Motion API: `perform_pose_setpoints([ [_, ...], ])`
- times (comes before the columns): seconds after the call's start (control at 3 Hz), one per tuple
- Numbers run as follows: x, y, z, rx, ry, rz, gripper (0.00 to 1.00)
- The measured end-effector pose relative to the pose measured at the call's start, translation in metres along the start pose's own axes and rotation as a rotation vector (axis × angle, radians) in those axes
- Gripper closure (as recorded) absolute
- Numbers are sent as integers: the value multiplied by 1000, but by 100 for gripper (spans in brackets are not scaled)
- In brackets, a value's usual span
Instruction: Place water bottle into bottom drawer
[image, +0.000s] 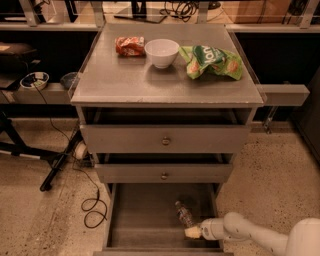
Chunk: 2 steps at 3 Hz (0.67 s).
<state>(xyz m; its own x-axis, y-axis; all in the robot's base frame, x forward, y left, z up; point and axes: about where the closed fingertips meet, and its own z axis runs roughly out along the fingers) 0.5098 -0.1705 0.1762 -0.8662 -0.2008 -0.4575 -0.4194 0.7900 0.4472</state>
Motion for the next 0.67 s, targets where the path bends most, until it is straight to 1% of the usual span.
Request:
perform_pose_setpoints([
  [0.33, 0, 0, 0, 0, 0, 0, 15],
  [0.67, 0, 0, 0, 0, 0, 0, 0],
])
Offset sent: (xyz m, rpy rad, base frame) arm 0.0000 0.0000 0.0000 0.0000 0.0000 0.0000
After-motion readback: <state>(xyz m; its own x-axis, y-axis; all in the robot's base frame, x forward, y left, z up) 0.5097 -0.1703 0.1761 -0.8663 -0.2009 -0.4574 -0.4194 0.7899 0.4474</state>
